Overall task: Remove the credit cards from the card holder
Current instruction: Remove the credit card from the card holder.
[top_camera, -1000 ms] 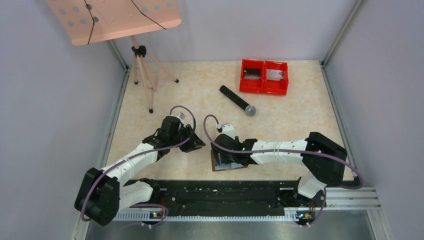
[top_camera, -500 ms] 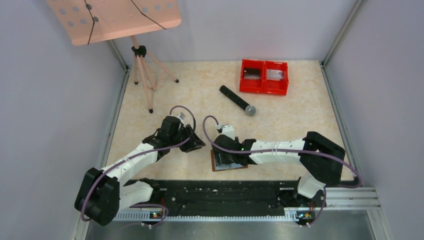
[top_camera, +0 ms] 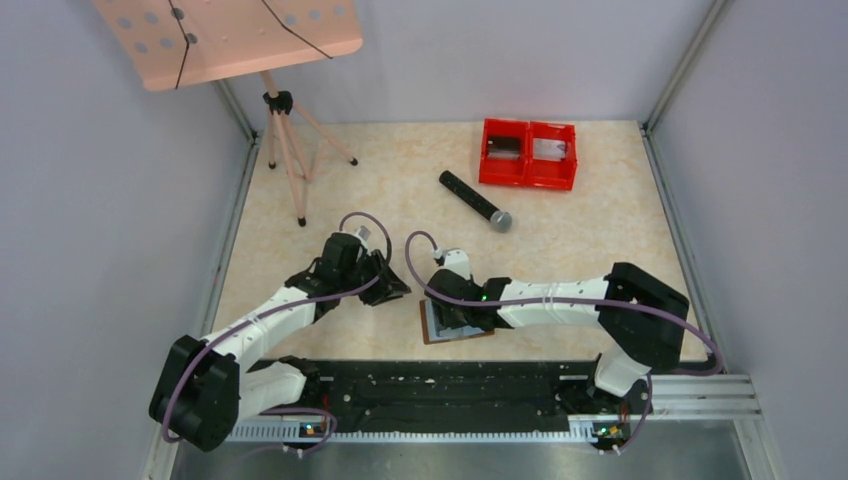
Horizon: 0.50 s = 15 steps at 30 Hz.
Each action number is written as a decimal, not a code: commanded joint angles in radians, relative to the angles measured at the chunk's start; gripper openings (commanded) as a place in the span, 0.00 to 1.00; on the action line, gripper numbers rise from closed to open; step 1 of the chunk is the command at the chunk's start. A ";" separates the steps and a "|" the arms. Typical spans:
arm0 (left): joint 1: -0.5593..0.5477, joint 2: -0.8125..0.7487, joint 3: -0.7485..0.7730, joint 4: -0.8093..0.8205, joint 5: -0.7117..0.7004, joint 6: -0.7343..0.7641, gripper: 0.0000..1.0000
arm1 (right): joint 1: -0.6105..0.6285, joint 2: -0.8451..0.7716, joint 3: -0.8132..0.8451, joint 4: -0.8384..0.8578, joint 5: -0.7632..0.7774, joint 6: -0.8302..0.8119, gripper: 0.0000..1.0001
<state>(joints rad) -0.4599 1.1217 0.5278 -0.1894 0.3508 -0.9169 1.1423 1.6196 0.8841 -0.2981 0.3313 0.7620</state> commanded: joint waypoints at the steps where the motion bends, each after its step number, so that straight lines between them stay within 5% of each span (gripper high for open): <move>1: -0.005 -0.010 -0.008 0.033 0.006 0.011 0.36 | -0.003 -0.004 -0.008 0.055 -0.020 0.003 0.51; 15: -0.093 0.106 0.019 0.095 0.025 0.015 0.33 | -0.134 -0.170 -0.283 0.437 -0.272 0.090 0.37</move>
<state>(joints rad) -0.5289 1.1931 0.5270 -0.1501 0.3603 -0.9165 1.0527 1.5127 0.6811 -0.0200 0.1711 0.8024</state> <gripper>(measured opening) 0.337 0.390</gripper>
